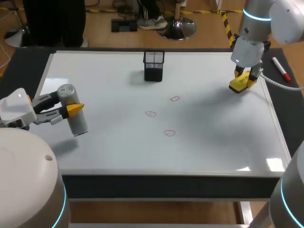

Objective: Pick up the inspection probe, press it on each red-marked spot on the whiteboard one by one, put down the probe, pick up the eraser, and wipe off all the red marks.

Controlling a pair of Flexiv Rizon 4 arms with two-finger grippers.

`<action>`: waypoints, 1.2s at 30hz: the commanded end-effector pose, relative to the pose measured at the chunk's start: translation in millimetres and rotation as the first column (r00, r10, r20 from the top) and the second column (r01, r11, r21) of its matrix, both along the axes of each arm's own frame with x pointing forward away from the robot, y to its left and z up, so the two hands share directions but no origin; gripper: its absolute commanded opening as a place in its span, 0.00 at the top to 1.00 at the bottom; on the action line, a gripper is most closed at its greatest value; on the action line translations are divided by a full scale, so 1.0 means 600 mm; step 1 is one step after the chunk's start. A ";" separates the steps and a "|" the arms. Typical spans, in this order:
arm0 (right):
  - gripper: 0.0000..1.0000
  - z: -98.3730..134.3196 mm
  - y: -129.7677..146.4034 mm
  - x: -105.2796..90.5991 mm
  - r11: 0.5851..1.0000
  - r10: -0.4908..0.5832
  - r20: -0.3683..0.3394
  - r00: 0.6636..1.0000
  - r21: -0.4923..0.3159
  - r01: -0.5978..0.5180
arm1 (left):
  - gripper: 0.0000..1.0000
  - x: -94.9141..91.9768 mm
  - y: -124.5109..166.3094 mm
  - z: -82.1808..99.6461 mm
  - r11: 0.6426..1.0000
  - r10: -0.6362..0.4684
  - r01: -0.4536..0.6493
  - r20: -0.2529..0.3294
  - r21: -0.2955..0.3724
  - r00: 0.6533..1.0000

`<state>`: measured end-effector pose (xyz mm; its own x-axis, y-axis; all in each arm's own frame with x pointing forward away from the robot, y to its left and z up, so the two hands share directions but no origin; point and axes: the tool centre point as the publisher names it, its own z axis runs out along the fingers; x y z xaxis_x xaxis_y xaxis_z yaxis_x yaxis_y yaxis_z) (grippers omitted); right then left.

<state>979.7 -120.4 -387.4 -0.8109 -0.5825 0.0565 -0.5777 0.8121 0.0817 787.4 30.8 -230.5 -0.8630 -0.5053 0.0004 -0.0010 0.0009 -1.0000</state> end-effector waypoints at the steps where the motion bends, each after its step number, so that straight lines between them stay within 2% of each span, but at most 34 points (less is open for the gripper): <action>1: 1.00 0.001 -0.001 0.001 1.000 0.002 0.000 1.000 -0.004 -0.002 | 1.00 -0.003 -0.002 0.004 1.000 0.011 -0.011 0.000 0.003 1.000; 15: 1.00 0.001 -0.001 0.001 1.000 0.002 0.000 1.000 -0.004 -0.002 | 1.00 -0.003 -0.002 0.004 1.000 0.011 -0.011 0.000 0.003 1.000; 19: 1.00 -0.004 0.044 -0.013 0.998 0.050 -0.027 0.998 -0.040 -0.051 | 1.00 -0.003 -0.002 0.004 1.000 0.011 -0.011 0.000 0.003 1.000; 25: 1.00 -0.011 0.112 -0.046 0.989 0.136 -0.041 0.990 -0.050 -0.138 | 1.00 -0.003 -0.002 0.004 1.000 0.011 -0.011 0.000 0.003 1.000; 29: 1.00 -0.012 0.165 -0.073 0.978 0.197 -0.035 0.980 -0.056 -0.199 | 1.00 -0.003 -0.002 0.004 1.000 0.011 -0.011 0.000 0.003 1.000; 36: 1.00 -0.003 0.232 -0.100 0.955 0.292 0.000 0.956 -0.049 -0.292 | 1.00 -0.003 -0.002 0.004 1.000 0.011 -0.011 0.000 0.003 1.000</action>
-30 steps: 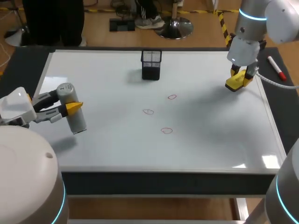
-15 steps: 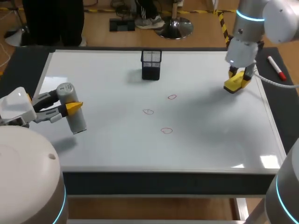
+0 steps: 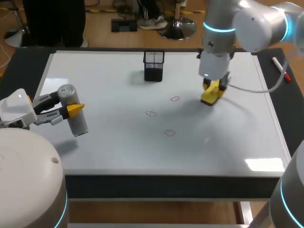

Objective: Pick up the inspection probe, press it on each red-marked spot on the whiteboard one by one, put down the probe, pick up the eraser, and wipe off all the red marks.

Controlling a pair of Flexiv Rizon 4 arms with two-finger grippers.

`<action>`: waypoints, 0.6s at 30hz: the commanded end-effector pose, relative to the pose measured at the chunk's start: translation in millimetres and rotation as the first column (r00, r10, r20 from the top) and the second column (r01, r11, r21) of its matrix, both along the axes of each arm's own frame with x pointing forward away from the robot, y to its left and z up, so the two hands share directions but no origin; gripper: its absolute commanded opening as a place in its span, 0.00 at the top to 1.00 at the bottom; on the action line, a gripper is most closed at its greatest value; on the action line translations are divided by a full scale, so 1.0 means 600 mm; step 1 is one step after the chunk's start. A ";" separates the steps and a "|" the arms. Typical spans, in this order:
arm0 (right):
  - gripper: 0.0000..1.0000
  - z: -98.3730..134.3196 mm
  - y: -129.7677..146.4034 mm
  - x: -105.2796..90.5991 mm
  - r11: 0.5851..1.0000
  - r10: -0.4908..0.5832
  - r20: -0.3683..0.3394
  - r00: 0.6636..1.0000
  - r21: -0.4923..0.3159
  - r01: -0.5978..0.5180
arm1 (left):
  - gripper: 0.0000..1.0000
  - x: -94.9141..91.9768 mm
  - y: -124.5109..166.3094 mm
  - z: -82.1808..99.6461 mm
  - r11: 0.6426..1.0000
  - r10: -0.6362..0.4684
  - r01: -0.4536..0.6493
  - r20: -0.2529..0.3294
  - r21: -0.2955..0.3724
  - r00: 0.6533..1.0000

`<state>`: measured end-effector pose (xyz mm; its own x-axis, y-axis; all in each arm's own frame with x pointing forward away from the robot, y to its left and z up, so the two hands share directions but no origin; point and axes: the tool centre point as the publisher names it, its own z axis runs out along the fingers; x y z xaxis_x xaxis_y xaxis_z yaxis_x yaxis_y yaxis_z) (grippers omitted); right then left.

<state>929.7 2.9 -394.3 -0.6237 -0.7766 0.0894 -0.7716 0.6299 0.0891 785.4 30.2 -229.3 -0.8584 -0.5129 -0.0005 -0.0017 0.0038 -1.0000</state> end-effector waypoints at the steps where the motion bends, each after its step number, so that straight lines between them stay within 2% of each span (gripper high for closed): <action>1: 1.00 0.010 0.037 -0.021 0.999 0.039 0.044 0.998 -0.027 -0.038 | 1.00 0.000 -0.001 0.002 1.000 0.002 -0.002 0.000 0.000 1.000; 11: 1.00 0.017 0.140 -0.039 0.983 0.185 0.072 0.980 -0.018 -0.184 | 1.00 0.000 -0.001 0.002 1.000 0.002 -0.002 0.000 0.000 1.000; 18: 1.00 -0.001 0.214 -0.054 0.960 0.280 0.064 0.958 0.003 -0.281 | 1.00 0.000 -0.001 0.002 1.000 0.002 -0.002 0.000 0.000 1.000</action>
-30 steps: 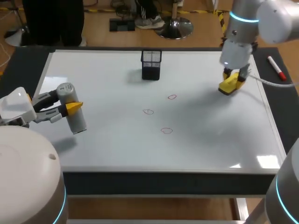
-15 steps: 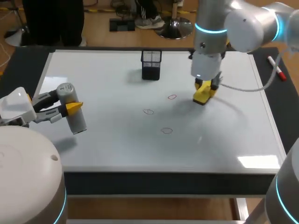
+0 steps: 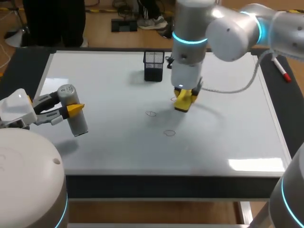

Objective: Pick up the inspection probe, press it on each red-marked spot on the whiteboard one by one, put down the probe, pick up the eraser, and wipe off all the red marks.

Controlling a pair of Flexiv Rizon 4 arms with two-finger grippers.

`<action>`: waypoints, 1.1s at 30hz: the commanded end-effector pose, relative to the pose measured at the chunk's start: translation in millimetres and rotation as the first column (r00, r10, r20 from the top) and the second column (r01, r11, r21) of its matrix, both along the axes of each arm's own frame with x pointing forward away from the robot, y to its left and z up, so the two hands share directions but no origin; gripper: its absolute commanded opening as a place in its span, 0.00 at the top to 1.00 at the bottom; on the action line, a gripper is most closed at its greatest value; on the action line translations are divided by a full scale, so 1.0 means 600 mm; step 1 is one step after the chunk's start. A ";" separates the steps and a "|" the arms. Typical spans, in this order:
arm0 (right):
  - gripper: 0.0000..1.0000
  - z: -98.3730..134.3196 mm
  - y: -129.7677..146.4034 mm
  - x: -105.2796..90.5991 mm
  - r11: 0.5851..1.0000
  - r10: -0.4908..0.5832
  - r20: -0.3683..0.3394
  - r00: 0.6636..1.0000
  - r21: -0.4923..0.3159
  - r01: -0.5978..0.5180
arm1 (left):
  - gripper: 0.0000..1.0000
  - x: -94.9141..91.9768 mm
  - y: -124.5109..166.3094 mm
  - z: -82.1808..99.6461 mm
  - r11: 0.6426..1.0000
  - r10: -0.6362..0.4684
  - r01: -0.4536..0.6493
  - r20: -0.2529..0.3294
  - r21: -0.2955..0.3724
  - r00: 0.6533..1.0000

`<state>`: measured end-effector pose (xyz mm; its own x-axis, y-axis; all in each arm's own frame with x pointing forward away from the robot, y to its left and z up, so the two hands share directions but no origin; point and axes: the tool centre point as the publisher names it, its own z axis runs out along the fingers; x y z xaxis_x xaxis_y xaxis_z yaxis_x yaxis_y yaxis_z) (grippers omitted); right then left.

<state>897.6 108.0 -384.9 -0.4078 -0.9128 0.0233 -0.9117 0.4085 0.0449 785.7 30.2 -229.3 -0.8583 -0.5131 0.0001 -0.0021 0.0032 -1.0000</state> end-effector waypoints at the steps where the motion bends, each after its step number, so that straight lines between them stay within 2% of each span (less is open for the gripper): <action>1: 1.00 -0.019 0.048 -0.003 0.999 0.037 -0.009 0.999 -0.020 -0.037 | 1.00 -0.001 -0.001 0.002 1.000 0.001 -0.001 0.001 0.001 1.000; 8: 1.00 -0.031 0.111 -0.020 0.992 0.127 -0.024 0.992 0.004 -0.127 | 1.00 -0.001 -0.001 0.002 1.000 0.001 -0.001 0.001 0.001 1.000; 19: 1.00 -0.048 0.189 -0.023 0.970 0.245 -0.037 0.969 0.019 -0.244 | 1.00 -0.001 -0.001 0.002 1.000 0.001 -0.001 0.001 0.001 1.000; 33: 1.00 -0.060 0.256 -0.017 0.941 0.335 -0.022 0.942 0.044 -0.334 | 1.00 -0.001 -0.001 0.002 1.000 0.001 -0.001 0.001 0.001 1.000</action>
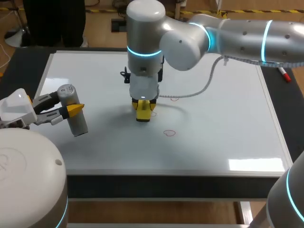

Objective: Pick up the inspection probe, press it on each red-marked spot on the whiteboard one by one, put down the probe, pick up the eraser, and wipe off all the red marks.

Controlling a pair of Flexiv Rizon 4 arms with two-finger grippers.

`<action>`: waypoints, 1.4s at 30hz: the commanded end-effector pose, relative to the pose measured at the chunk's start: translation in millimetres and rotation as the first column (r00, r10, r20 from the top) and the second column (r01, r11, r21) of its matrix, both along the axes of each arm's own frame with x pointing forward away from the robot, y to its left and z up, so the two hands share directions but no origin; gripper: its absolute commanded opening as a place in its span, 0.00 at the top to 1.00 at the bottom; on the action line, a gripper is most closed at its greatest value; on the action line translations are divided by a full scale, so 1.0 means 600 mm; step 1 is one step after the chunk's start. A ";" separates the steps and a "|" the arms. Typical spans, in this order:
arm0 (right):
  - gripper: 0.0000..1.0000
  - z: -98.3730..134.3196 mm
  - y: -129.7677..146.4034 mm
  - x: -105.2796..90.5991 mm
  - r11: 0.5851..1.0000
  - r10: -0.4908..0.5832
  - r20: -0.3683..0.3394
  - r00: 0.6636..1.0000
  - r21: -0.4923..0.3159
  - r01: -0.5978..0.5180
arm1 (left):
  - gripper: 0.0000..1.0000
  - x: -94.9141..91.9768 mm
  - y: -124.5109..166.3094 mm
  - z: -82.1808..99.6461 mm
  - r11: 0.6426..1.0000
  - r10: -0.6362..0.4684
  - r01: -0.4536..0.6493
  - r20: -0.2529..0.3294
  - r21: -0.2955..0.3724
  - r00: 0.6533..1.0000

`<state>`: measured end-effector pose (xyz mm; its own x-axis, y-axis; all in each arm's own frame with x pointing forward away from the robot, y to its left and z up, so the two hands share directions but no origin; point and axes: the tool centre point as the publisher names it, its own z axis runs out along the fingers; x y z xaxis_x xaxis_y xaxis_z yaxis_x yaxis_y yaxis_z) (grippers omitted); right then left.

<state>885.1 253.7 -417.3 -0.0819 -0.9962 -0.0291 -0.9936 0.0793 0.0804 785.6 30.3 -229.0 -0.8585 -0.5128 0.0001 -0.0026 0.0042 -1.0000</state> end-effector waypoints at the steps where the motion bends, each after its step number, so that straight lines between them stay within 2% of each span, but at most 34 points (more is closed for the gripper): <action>1: 1.00 -0.007 0.015 0.004 1.000 0.006 -0.004 1.000 -0.020 -0.006 | 1.00 -0.001 -0.001 0.001 1.000 0.002 -0.002 0.001 0.000 1.000; 17: 1.00 -0.030 0.006 0.003 1.000 -0.004 -0.017 1.000 -0.022 0.004 | 1.00 -0.001 -0.001 0.001 1.000 0.002 -0.002 0.001 0.000 1.000; 31: 1.00 -0.037 -0.047 0.002 0.996 -0.067 -0.028 0.997 -0.059 0.065 | 1.00 -0.001 -0.001 0.001 1.000 0.002 -0.002 0.001 0.000 1.000; 42: 1.00 -0.028 -0.089 0.002 0.990 -0.115 -0.018 0.993 -0.080 0.113 | 1.00 -0.001 -0.001 0.001 1.000 0.002 -0.002 0.001 0.000 1.000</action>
<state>888.6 209.3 -431.5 -0.1950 -0.9792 0.0568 -0.9748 0.1999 0.0990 786.0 30.0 -229.4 -0.8586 -0.5126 -0.0001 -0.0023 0.0040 -1.0000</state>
